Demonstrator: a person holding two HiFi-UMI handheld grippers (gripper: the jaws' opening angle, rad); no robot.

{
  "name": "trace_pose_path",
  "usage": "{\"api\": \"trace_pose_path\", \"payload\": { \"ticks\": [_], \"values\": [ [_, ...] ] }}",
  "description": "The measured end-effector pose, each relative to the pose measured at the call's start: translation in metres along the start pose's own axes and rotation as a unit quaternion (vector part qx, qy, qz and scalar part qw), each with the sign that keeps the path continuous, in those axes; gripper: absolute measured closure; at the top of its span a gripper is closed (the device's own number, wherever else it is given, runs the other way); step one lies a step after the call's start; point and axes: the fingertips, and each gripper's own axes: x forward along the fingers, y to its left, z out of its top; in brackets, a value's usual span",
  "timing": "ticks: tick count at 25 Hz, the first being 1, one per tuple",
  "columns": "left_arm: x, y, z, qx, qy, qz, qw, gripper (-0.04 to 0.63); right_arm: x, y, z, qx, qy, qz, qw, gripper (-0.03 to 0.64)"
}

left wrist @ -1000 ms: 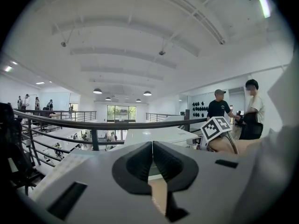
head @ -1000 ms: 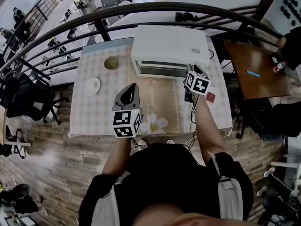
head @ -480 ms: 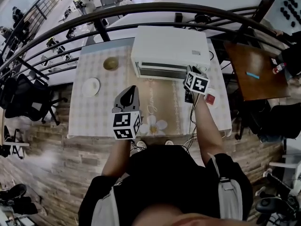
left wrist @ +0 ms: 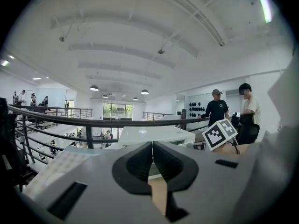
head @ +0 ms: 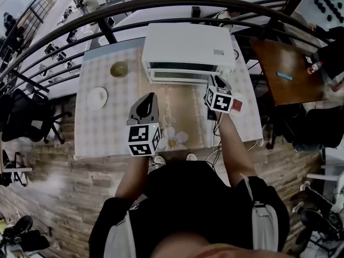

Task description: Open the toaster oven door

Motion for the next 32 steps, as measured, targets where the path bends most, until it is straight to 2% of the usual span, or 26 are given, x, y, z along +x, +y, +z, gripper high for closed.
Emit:
{"api": "trace_pose_path", "payload": {
  "ticks": [8, 16, 21, 28, 32],
  "values": [
    [0.01, -0.016, -0.003, 0.006, 0.008, -0.03, 0.9995, 0.58, -0.017, 0.006, -0.022, -0.005, 0.022, 0.003, 1.0, 0.52],
    [0.009, -0.031, -0.002, 0.013, 0.011, -0.055, 0.9983, 0.58, -0.04, 0.01, -0.062, 0.028, 0.041, -0.002, 0.999, 0.526],
    [0.006, -0.044, -0.003, 0.019, 0.01, -0.071, 0.9973, 0.58, -0.046, 0.011, -0.078, 0.014, 0.046, -0.018, 0.999, 0.535],
    [0.0, -0.047, -0.004, 0.022, 0.012, -0.074, 0.9969, 0.58, -0.056, 0.011, -0.1, 0.019, 0.052, -0.009, 0.998, 0.546],
    [-0.004, -0.045, -0.007, 0.02, 0.015, -0.069, 0.9973, 0.58, -0.061, 0.015, -0.121, 0.004, 0.062, -0.009, 0.998, 0.546]
  ]
}}
